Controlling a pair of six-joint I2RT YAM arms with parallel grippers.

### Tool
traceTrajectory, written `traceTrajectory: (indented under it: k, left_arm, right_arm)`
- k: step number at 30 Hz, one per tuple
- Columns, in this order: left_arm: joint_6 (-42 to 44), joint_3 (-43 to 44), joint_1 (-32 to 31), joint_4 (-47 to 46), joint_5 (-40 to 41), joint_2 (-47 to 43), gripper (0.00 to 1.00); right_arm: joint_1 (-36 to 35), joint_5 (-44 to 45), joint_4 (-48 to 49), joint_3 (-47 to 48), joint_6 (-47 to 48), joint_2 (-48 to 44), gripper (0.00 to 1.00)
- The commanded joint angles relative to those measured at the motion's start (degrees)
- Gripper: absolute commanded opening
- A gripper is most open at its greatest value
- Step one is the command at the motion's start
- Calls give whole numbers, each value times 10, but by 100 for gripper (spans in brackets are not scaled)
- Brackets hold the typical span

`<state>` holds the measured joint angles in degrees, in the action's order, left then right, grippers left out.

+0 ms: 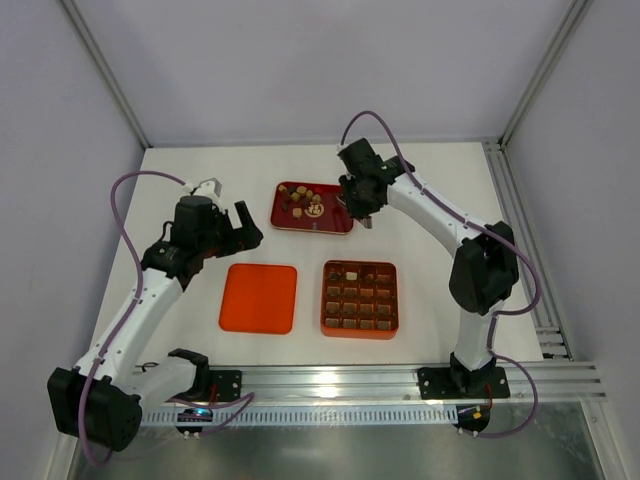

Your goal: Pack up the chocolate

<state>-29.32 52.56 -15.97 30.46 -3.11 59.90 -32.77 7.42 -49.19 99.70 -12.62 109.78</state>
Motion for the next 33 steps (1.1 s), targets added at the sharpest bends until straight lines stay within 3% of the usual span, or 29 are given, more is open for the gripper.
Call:
traceTrajectory:
  k: [1,10,33]
  left_arm:
    - [7,0,1,-12,-8,-6,100]
    - [6,1,1,-12,-8,-6,100]
    - [8,1,1,-12,-4,-2,100]
  right_arm:
    - [-2,-5,26,-13,-8,-59,31]
    - [-4,-14,34,-52,-10,-81,31]
    - [-5,-24,51,-56,-5,-20,34]
